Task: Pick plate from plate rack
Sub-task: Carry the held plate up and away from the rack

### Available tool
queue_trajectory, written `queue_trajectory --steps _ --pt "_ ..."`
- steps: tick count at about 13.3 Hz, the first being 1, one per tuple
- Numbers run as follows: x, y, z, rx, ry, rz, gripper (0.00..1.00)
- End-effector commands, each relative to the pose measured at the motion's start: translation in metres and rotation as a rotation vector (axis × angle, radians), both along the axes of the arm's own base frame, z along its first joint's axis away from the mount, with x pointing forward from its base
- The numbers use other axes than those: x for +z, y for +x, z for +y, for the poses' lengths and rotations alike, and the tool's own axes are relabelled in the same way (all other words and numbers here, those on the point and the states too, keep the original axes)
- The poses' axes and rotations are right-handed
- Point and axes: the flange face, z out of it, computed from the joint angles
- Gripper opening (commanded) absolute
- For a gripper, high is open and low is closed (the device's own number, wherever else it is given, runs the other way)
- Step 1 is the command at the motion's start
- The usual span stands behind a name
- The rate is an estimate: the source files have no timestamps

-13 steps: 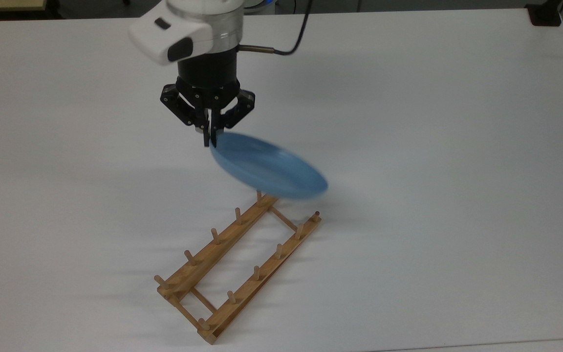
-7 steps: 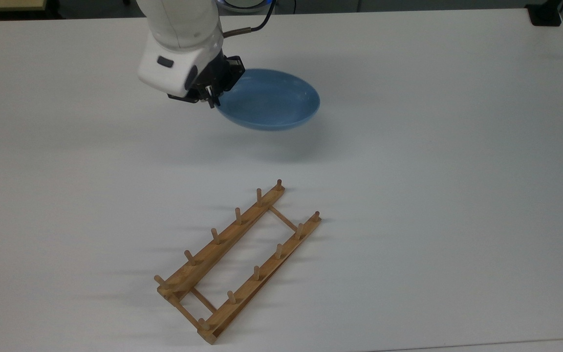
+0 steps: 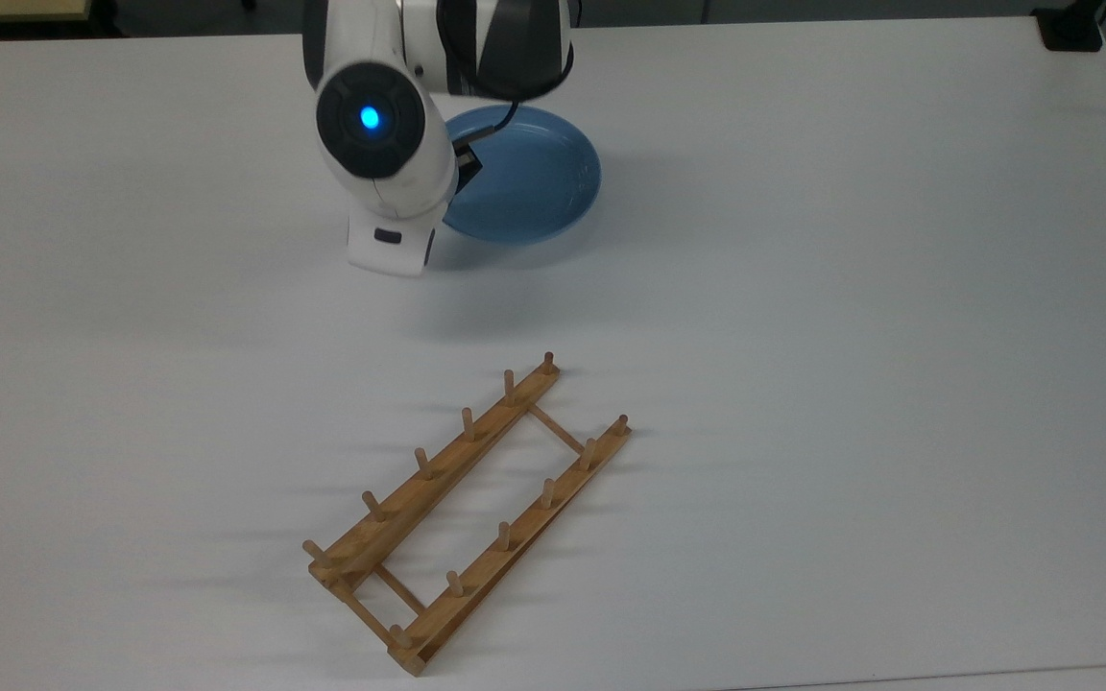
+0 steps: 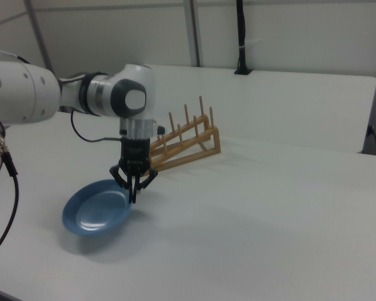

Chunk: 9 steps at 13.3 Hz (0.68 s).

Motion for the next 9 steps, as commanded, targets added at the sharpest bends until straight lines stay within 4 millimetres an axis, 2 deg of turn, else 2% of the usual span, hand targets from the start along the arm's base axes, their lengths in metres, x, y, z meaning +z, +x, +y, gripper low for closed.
queue_trajectory --steps 1,3,4,6,7,8,9 --pt "-0.030 -0.008 0.003 0.052 -0.038 0.077 0.02" --pt "-0.043 -0.008 0.000 0.052 -0.042 0.095 0.03" --pt "-0.044 -0.008 0.001 0.052 -0.042 0.095 0.12" --pt "-0.039 -0.006 0.000 0.034 -0.051 0.088 0.62" --pt "-0.035 -0.005 0.001 0.013 -0.065 0.078 0.64" --pt "-0.030 -0.004 0.001 -0.007 -0.075 0.066 0.78" --pt "-0.017 0.000 0.003 -0.034 -0.089 0.042 1.00"
